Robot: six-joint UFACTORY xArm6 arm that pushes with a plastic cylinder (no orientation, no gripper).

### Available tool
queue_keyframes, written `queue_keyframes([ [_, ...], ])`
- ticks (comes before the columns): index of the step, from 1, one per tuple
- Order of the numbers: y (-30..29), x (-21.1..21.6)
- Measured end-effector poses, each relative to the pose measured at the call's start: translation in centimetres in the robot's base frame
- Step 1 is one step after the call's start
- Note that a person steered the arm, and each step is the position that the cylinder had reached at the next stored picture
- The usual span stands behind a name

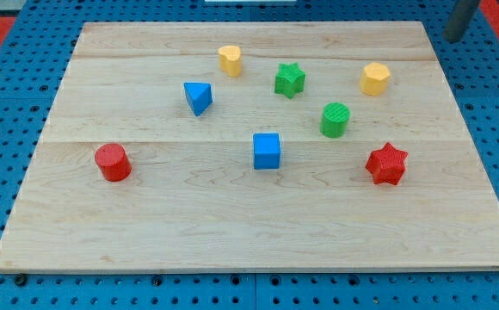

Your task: Move the red star to the bottom center

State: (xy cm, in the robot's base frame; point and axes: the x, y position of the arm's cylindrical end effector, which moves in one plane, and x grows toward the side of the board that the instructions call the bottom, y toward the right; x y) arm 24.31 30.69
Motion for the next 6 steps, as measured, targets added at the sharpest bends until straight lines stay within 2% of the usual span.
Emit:
queue_keyframes([
  [1, -2.2, 1.5],
  [3, -4.2, 9.5],
  [6, -4.5, 9.5],
])
